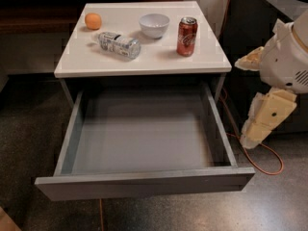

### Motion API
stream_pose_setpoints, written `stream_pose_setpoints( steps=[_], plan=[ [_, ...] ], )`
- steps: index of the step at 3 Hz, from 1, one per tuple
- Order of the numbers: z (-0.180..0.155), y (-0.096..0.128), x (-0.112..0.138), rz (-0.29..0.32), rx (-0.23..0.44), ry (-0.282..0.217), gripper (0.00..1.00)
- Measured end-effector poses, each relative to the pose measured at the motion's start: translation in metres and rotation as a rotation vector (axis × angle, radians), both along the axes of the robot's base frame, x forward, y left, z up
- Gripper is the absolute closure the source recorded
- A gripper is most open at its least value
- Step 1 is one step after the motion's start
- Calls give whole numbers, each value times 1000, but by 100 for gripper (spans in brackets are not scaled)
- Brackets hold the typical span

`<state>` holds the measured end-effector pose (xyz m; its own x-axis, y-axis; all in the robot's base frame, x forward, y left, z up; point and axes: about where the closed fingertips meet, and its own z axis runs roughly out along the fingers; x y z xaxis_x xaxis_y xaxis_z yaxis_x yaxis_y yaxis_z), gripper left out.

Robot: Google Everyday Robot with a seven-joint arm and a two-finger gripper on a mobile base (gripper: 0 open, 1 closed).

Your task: Close top drawer

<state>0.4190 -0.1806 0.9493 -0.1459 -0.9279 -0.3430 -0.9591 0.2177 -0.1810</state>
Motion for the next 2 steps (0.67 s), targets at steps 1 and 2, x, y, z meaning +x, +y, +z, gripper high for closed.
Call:
stream_pose_setpoints(
  steps=[1, 2],
  plan=[
    [-23, 22, -14, 61, 50, 5, 0],
    [-57, 43, -26, 133, 59, 21, 0]
  ],
)
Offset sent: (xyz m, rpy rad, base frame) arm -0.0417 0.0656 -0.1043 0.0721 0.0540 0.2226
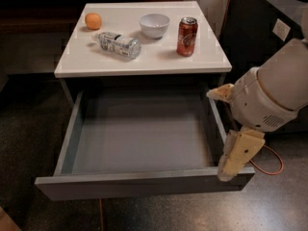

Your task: Close top drawer

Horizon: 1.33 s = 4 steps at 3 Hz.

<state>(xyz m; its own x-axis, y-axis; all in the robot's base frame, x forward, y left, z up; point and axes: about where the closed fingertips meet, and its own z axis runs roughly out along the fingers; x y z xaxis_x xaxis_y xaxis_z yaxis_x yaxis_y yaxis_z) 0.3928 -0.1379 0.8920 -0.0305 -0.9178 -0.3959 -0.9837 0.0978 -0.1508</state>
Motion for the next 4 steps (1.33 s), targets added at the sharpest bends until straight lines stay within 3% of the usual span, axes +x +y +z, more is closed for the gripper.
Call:
stream_pose_setpoints(
  steps=[1, 2, 3, 4],
  plan=[
    [-34, 15, -9, 71, -8, 14, 0],
    [-91, 35, -21, 145, -32, 43, 0],
    [-91, 35, -21, 145, -32, 43, 0],
    [-115, 40, -32, 189, -88, 76, 0]
  ],
)
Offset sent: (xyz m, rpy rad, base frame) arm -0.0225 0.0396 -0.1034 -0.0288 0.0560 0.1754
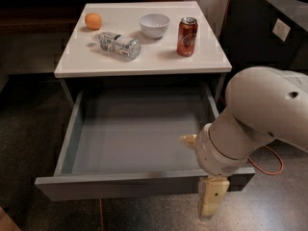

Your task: Close top drawer

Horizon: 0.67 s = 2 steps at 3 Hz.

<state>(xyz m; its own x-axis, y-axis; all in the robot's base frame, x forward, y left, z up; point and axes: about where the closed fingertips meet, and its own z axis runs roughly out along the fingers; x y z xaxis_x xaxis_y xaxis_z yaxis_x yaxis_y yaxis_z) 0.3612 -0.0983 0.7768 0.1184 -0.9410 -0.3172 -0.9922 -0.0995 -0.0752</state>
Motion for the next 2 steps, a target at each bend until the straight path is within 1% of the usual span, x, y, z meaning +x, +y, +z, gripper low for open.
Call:
stream_pose_setpoints(
  steps=[1, 2],
  plan=[
    [-22, 1, -6, 21, -38, 25, 0],
    [-45, 1, -7, 38, -48, 61, 18]
  ],
)
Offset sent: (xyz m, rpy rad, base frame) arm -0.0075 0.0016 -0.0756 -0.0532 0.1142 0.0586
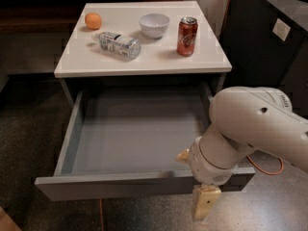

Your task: Close top drawer

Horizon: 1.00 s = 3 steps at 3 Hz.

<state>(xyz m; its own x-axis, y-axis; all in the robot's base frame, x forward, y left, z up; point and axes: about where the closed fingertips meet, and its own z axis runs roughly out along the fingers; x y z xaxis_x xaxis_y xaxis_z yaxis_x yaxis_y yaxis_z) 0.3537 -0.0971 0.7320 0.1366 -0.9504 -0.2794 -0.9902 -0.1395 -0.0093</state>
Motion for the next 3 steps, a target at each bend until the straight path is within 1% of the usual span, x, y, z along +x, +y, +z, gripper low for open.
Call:
stream_pose_setpoints(
  steps=[1, 2, 3],
  plan=[
    [-27, 1, -1, 14, -10, 28, 41],
    [-52, 1, 3, 17, 1, 39, 72],
    [-62, 1, 6, 16, -1, 39, 95]
  ],
)
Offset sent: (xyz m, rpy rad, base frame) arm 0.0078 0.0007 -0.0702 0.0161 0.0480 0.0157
